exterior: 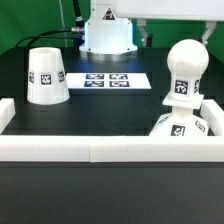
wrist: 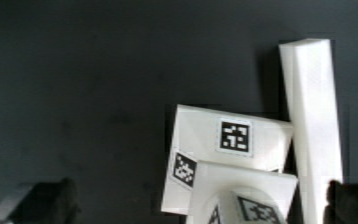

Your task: Assemble lamp

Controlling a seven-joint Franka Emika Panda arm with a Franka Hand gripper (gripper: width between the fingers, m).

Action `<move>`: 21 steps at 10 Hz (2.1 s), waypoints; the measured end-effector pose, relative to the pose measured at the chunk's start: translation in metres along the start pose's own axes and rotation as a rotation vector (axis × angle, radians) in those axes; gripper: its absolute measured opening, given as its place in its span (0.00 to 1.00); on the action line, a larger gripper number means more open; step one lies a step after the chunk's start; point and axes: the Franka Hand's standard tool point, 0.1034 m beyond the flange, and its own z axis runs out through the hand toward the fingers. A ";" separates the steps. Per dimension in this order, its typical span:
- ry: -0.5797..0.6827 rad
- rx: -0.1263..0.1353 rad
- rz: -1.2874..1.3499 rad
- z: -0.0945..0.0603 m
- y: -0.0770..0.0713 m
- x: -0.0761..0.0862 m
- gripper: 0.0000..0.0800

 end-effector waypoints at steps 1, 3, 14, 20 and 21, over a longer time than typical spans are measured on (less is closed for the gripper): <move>0.000 0.000 -0.001 0.000 -0.001 0.000 0.87; -0.001 0.000 -0.001 0.001 -0.001 0.000 0.87; -0.034 -0.017 -0.098 0.015 0.073 -0.037 0.87; -0.042 -0.016 -0.219 0.016 0.146 -0.044 0.87; -0.039 -0.015 -0.259 0.014 0.159 -0.044 0.87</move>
Offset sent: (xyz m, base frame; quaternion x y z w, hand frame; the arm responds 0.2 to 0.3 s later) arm 0.0000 0.0000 0.0000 0.0000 0.0000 0.0000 1.0000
